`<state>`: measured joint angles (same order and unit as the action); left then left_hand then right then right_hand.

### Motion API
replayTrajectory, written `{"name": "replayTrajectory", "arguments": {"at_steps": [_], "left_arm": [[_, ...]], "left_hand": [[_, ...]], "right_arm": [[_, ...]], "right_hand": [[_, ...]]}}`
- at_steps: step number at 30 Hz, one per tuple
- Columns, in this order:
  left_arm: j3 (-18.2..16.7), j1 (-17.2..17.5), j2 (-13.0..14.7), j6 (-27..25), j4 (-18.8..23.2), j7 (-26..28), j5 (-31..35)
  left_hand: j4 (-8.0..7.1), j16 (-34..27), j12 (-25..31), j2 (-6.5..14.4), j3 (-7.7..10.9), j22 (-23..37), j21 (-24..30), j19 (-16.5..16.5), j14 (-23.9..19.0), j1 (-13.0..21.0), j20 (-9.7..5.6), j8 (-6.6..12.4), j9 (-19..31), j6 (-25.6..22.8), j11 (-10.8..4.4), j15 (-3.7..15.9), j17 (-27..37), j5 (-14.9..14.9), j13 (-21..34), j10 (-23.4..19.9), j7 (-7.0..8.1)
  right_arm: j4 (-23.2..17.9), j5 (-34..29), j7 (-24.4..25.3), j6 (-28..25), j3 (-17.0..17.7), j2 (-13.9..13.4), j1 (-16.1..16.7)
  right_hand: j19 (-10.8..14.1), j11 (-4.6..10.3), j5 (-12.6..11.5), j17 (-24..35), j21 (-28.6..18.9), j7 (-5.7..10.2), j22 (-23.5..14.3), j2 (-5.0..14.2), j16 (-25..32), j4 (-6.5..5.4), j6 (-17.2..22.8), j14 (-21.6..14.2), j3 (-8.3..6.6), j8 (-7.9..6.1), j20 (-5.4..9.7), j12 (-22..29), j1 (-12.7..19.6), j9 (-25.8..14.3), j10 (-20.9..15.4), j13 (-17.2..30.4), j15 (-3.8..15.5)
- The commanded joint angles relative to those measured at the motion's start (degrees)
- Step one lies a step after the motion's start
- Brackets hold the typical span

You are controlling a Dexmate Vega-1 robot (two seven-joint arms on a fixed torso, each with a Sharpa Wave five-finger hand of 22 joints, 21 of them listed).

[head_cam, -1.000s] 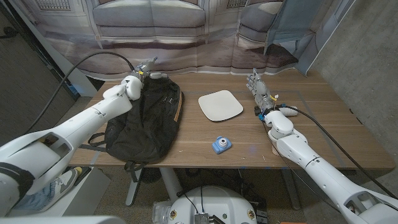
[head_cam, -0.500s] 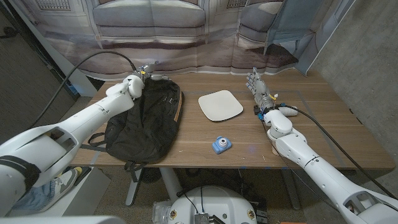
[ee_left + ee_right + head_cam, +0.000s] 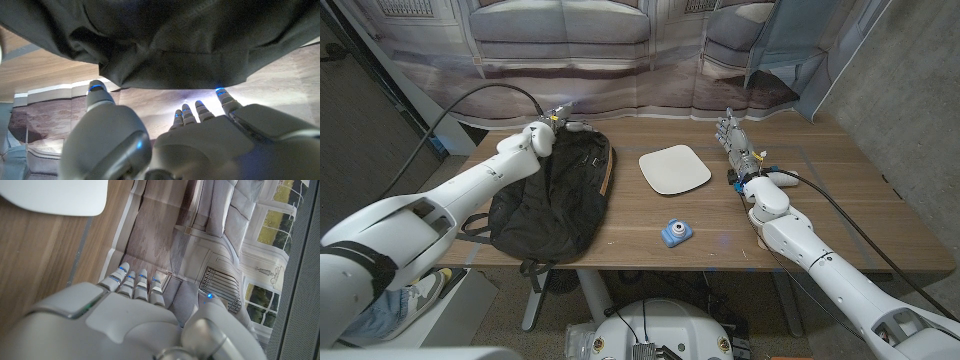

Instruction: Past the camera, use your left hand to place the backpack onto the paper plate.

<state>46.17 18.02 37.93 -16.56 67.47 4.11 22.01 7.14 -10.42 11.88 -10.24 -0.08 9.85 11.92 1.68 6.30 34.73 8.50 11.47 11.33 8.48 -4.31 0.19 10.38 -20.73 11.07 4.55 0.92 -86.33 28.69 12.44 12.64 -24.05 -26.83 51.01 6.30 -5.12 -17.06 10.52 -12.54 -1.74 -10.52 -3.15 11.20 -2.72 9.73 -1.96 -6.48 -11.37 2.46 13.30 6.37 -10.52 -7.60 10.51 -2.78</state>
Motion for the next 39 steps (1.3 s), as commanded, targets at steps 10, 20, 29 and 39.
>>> {"name": "replayTrajectory", "arguments": {"at_steps": [10, 20, 29, 39], "left_arm": [[3.76, -2.61, -3.18, -0.94, -4.98, -0.74, 0.24], [6.41, -4.39, -4.22, -2.48, -5.89, -3.77, 1.71], [7.82, -5.23, -4.39, -3.44, -6.05, -5.67, 2.6], [10.54, -7.93, -6.15, -3.95, -8.94, -9.56, 3.91]], "left_hand": [[0.31, -0.52, 0.4, 0.51, -0.74, 0.21, -0.08, -0.31, -0.42, 1.23, -0.2, 0.72, 0.28, -0.55, -0.46, 0.38, 0.18, 0.61, 0.22, -0.55, 0.17], [0.42, -0.72, 0.85, 0.83, -1.29, 0.23, -0.1, -0.8, -1.15, 1.75, 0.01, 1.24, 0.29, -2.05, -0.46, 0.32, 0.16, 0.84, 0.22, -1.76, 0.45], [0.6, -0.84, 1.2, 1.2, -1.78, 0.22, -0.04, -1.65, -1.86, 2.64, 0.6, 1.68, 0.25, -3.69, -0.93, -0.57, 0.13, 0.94, 0.21, -3.06, 0.52], [0.77, -1.27, 1.63, 1.54, -2.54, 0.2, 0.51, -4.41, -4.16, 3.95, 1.78, 1.67, 0.2, -4.55, -0.9, -0.41, 0.09, 0.98, 0.2, -4.88, 0.28]], "right_arm": [[-2.97, 1.41, 0.04, 0.23, 2.1, -1.98, 2.2], [-4.23, 1.31, 0.37, 0.6, 2.93, -2.78, 2.94], [-4.59, 1.48, 0.25, 0.8, 3.22, -2.91, 3.08], [-4.4, 2.13, 0.63, 0.5, 3.5, -2.41, 2.93]], "right_hand": [[0.53, -0.06, -0.02, 0.2, -0.17, 0.05, -0.31, 0.15, 0.12, 0.1, 0.78, -0.29, 0.28, -0.19, -0.41, 0.17, -0.23, -0.28, -0.49, 0.29, -0.18], [0.65, 0.06, 0.02, 0.22, -0.17, 0.13, -0.32, 0.11, 0.11, 0.06, 0.9, -0.41, 0.43, -0.2, -0.38, 0.17, -0.37, -0.28, -0.6, 0.29, -0.23], [0.69, 0.07, 0.04, 0.24, -0.14, 0.06, -0.33, 0.09, 0.12, 0.02, 0.98, -0.54, 0.54, -0.2, -0.38, 0.15, -0.47, -0.28, -0.65, 0.29, -0.28], [0.76, 0.17, 0.06, 0.24, -0.12, 0.12, -0.34, 0.09, 0.12, 0.01, 0.99, -0.72, 0.66, -0.17, -0.5, 0.15, -0.54, -0.28, -0.79, 0.3, -0.28]]}}
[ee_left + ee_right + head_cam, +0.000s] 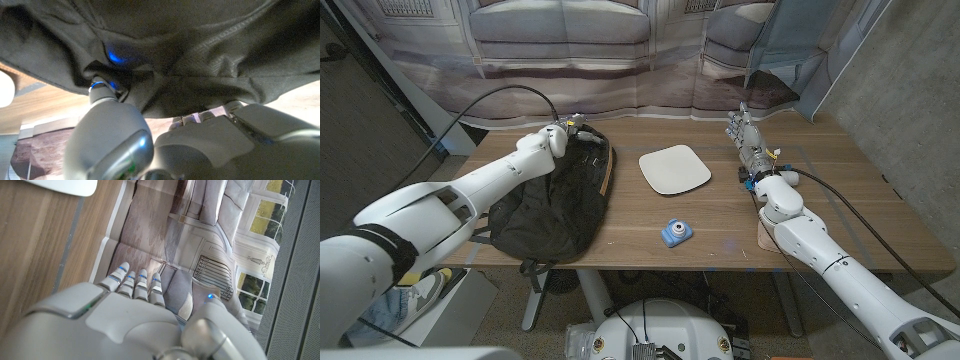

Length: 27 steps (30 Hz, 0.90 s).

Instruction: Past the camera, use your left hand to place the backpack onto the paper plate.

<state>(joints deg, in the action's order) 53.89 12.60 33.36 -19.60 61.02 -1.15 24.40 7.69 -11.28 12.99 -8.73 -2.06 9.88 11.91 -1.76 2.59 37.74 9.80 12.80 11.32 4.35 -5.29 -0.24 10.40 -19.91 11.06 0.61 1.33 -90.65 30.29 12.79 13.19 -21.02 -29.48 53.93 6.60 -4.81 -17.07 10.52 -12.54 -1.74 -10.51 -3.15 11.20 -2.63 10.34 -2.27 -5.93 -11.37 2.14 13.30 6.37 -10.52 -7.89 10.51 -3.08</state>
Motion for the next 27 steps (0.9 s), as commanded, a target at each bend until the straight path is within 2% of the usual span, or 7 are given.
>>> {"name": "replayTrajectory", "arguments": {"at_steps": [1, 5, 9, 27], "left_arm": [[3.21, -2.94, -1.82, -0.87, -2.9, -4.93, 1.72], [4.26, -4.15, -2.46, -1.15, -3.72, -6.52, 2.4], [5.91, -5.63, -3.16, -2.18, -4.38, -9.32, 3.64], [6.99, -4.48, -3.14, -3.57, -3.93, -9.72, 4.35]], "left_hand": [[0.23, -0.41, 0.53, 0.05, -0.6, 0.17, 0.49, -1.0, -0.52, 1.01, 0.42, 0.4, 0.21, -0.62, 0.04, 0.05, 0.08, 0.16, 0.21, -1.01, -0.13], [0.24, -0.38, 0.49, 0.09, -0.73, 0.17, 0.43, -1.12, -0.66, 1.2, 0.49, 0.37, 0.21, -0.71, 0.13, 0.07, 0.07, 0.17, 0.21, -1.07, -0.15], [0.24, -0.58, 0.64, 0.18, -1.03, 0.16, 0.28, -1.33, -1.67, 1.6, 0.52, 0.67, 0.19, -1.83, -0.15, 0.97, 0.06, 0.17, 0.21, -1.78, 0.11], [0.25, -0.41, 0.61, 0.63, -1.58, 0.16, 0.08, -2.1, -2.48, 2.75, 0.73, 0.77, 0.17, -3.09, -0.51, 1.41, 0.06, 0.06, 0.2, -2.71, 0.18]], "right_arm": [[0.05, 0.36, 0.13, 0.08, 0.39, 0.16, -0.06], [0.32, 0.41, 0.17, 0.15, 0.38, 0.38, -0.25], [0.64, 0.17, -0.06, 0.46, 0.25, 0.38, -0.47], [1.29, 0.59, -0.2, 0.77, 0.12, 1.05, -0.7]], "right_hand": [[0.47, -0.12, 0.07, 0.25, -0.12, 0.1, -0.35, 0.09, 0.12, -0.08, 0.44, -0.43, 0.13, -0.19, -0.2, 0.15, -0.55, -0.28, -0.51, 0.3, -0.02], [0.51, -0.11, 0.07, 0.25, -0.11, 0.15, -0.35, 0.1, 0.09, -0.08, 0.45, -0.44, 0.17, -0.18, -0.25, 0.12, -0.57, -0.28, -0.5, 0.3, -0.04], [0.53, -0.12, 0.08, 0.25, -0.1, 0.17, -0.35, 0.1, 0.09, -0.09, 0.51, -0.48, 0.21, -0.2, -0.25, 0.12, -0.58, -0.28, -0.53, 0.3, -0.06], [0.54, -0.19, 0.1, 0.25, -0.03, 0.2, -0.36, 0.14, 0.0, -0.07, 0.62, -0.49, 0.34, -0.2, -0.36, 0.13, -0.59, -0.28, -0.75, 0.3, -0.07]]}}
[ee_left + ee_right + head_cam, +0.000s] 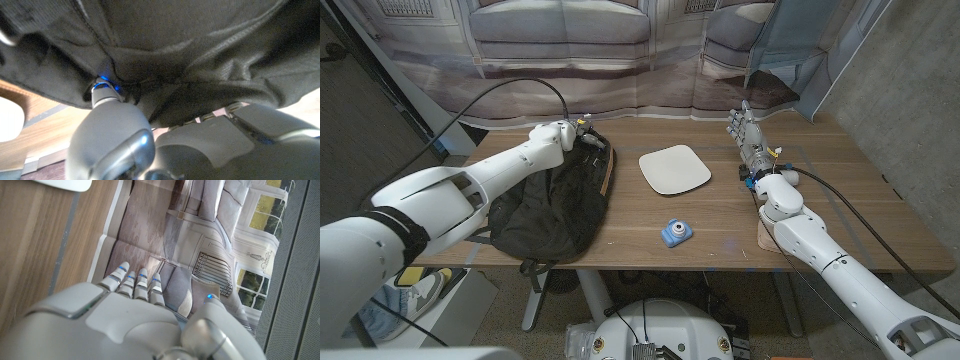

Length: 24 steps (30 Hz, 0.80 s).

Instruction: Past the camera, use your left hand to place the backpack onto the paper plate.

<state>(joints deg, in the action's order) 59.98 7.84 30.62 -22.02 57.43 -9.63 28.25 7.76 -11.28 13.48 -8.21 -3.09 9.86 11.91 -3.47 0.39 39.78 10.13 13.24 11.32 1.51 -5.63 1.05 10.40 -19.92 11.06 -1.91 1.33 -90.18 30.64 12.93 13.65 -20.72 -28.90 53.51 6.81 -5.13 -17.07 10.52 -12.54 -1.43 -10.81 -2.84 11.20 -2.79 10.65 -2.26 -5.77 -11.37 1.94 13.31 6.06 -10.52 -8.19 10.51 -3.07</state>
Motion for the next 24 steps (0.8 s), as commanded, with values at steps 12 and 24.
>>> {"name": "replayTrajectory", "arguments": {"at_steps": [12, 24], "left_arm": [[2.56, -0.17, -2.44, -0.26, -3.59, -0.04, 1.3], [3.77, -0.46, -4.15, 0.13, -5.54, 1.23, 1.51]], "left_hand": [[0.16, -0.35, -0.01, 0.59, -0.7, 0.19, -0.06, -0.68, -0.73, 1.58, 0.57, 0.22, 0.18, -0.52, -0.33, 0.34, 0.08, -0.13, 0.2, -0.39, 0.58], [0.16, -0.36, -0.08, 1.59, -0.77, 0.25, -0.23, -0.99, -1.65, 3.2, 0.01, 0.15, 0.22, -1.18, -0.93, 0.59, 0.17, -0.59, 0.25, -1.06, 0.53]], "right_arm": [[1.05, 0.29, -0.91, 0.88, -0.15, 0.31, -0.26], [0.9, 0.62, -0.78, 1.4, 0.24, 0.32, 0.36]], "right_hand": [[0.37, 0.16, 0.12, 0.25, 0.01, -0.08, -0.07, -0.15, -0.01, 0.11, 0.4, -0.61, 0.27, -0.19, -0.16, 0.11, -0.28, -0.28, -0.54, 0.31, -0.08], [0.4, 0.13, 0.12, 0.24, 0.05, -0.07, -0.07, -0.12, -0.02, 0.15, 0.43, -0.73, 0.37, -0.18, -0.17, 0.08, -0.26, -0.28, -0.59, 0.31, -0.02]]}}
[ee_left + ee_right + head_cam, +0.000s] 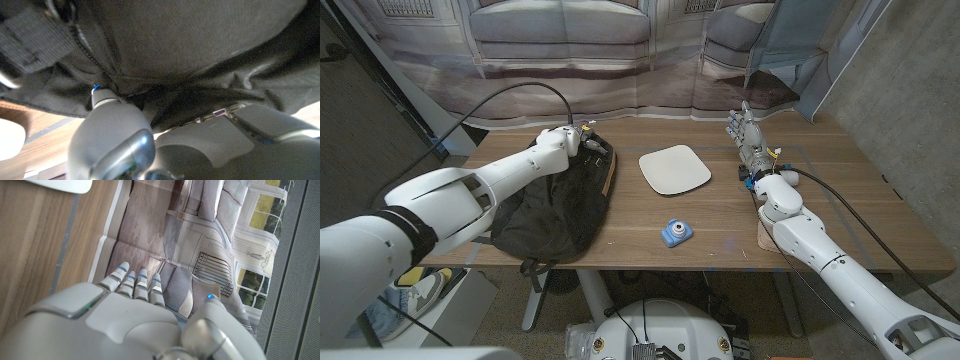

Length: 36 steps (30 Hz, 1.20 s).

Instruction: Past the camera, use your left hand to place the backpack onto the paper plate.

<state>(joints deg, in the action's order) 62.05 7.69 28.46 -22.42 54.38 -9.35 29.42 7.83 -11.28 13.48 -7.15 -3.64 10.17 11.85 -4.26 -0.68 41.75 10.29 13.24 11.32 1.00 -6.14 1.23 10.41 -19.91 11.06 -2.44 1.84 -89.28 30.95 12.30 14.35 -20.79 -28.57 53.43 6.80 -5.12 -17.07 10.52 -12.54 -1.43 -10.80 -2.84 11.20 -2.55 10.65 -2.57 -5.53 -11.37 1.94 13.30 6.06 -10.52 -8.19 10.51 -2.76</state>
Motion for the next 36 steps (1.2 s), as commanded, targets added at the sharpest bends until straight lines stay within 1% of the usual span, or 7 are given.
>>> {"name": "replayTrajectory", "arguments": {"at_steps": [1, 7, 11, 18, 28, 30, 36], "left_arm": [[2.05, -0.41, -2.15, 0.25, -2.58, 0.87, 0.68], [2.88, -0.36, -2.62, -0.52, -2.75, 1.12, 1.33], [3.56, -0.24, -2.62, -1.69, -2.13, 1.29, 2.24], [3.3, 0.67, -2.02, -2.76, -0.22, 2.54, 2.63], [3.17, 1.37, -2.45, -3.22, -0.55, 4.1, 2.67], [2.89, 1.61, -2.53, -3.28, -0.54, 4.63, 2.41], [3.01, 1.98, -2.65, -4.05, -0.22, 5.9, 2.81]], "left_hand": [[0.1, -0.38, -0.12, 0.64, -0.19, -0.05, -0.16, -0.26, -0.7, 1.39, -0.15, 0.22, 0.22, -0.9, -0.48, 0.51, 0.17, -0.65, 0.25, -0.48, 0.08], [0.48, -0.69, -0.08, 2.34, 0.6, -0.01, 0.46, -2.56, -2.37, 4.17, -1.07, 0.36, 0.26, -1.86, -0.9, 1.26, 0.21, -1.43, 0.28, -1.3, -0.16], [0.98, -1.24, 0.32, 4.39, 1.69, 0.18, 1.52, -6.73, -5.49, 8.73, -1.59, 0.76, 0.38, -3.81, -1.37, 2.12, 0.38, -2.33, 0.39, -3.42, 0.1], [0.92, -2.82, 1.76, 7.94, 3.32, 0.84, 3.82, -14.07, -12.05, 15.12, -4.2, 2.18, 0.73, -9.0, -2.41, 3.94, 1.17, -2.89, 0.9, -9.11, 1.02], [0.96, -6.79, 5.08, 12.29, 5.76, 1.66, 8.12, -23.96, -22.88, 23.78, -7.93, 6.53, 2.09, -20.2, -3.76, 6.22, 3.78, -0.29, 3.28, -19.09, 3.34], [0.95, -7.85, 5.52, 13.03, 6.29, 1.74, 9.21, -26.11, -25.52, 25.35, -8.37, 7.53, 2.39, -22.17, -4.07, 6.59, 4.43, 0.69, 3.89, -20.61, 3.18], [1.38, -10.12, 7.52, 14.61, 8.67, 1.96, 12.95, -32.2, -31.64, 31.66, -11.8, 11.26, 3.28, -29.23, -3.89, 7.58, 6.63, 4.5, 6.16, -26.98, 3.38]], "right_arm": [[0.04, 0.3, -0.16, 0.75, 0.3, 0.0, 0.47], [0.47, 0.56, -0.41, 1.18, 0.39, 0.17, 0.52], [0.59, 0.68, -0.58, 1.26, 0.42, 0.17, 0.5], [0.7, 0.87, -0.8, 1.36, 0.51, 0.11, 0.52], [1.07, 0.91, -1.02, 1.44, 0.49, 0.12, 0.29], [1.15, 0.88, -1.07, 1.51, 0.48, 0.13, 0.21], [1.3, 0.93, -1.05, 1.99, 0.63, 0.28, 0.21]], "right_hand": [[0.43, 0.13, 0.12, 0.24, 0.04, -0.07, -0.08, -0.12, -0.03, -0.1, 0.47, -0.42, 0.14, -0.19, -0.17, 0.07, -0.26, -0.28, -0.59, 0.31, -0.33], [0.43, 0.11, 0.12, 0.24, 0.08, -0.05, -0.08, -0.1, -0.08, -0.08, 0.53, -0.37, 0.2, -0.19, -0.17, 0.04, -0.24, -0.28, -0.6, 0.32, -0.34], [0.44, 0.17, 0.12, 0.24, 0.09, -0.1, -0.08, -0.08, -0.1, -0.06, 0.56, -0.39, 0.22, -0.19, -0.21, 0.02, -0.23, -0.28, -0.59, 0.32, -0.37], [0.46, 0.11, 0.12, 0.24, 0.11, -0.05, -0.08, -0.04, -0.13, -0.05, 0.57, -0.37, 0.26, -0.17, -0.19, 0.01, -0.2, -0.28, -0.64, 0.32, -0.38], [0.34, 0.17, 0.13, 0.24, 0.19, 0.04, -0.09, -0.01, -0.18, -0.03, 0.55, -0.31, 0.32, -0.15, -0.24, -0.03, -0.19, -0.28, -0.63, 0.33, -0.49], [0.32, 0.21, 0.13, 0.24, 0.2, 0.07, -0.09, 0.0, -0.19, -0.03, 0.57, -0.3, 0.33, -0.15, -0.23, -0.04, -0.18, -0.28, -0.62, 0.33, -0.48], [0.27, 0.22, 0.13, 0.24, 0.25, 0.05, -0.09, 0.04, -0.21, -0.01, 0.61, -0.28, 0.38, -0.15, -0.34, -0.07, -0.15, -0.29, -0.61, 0.33, -0.61]]}}
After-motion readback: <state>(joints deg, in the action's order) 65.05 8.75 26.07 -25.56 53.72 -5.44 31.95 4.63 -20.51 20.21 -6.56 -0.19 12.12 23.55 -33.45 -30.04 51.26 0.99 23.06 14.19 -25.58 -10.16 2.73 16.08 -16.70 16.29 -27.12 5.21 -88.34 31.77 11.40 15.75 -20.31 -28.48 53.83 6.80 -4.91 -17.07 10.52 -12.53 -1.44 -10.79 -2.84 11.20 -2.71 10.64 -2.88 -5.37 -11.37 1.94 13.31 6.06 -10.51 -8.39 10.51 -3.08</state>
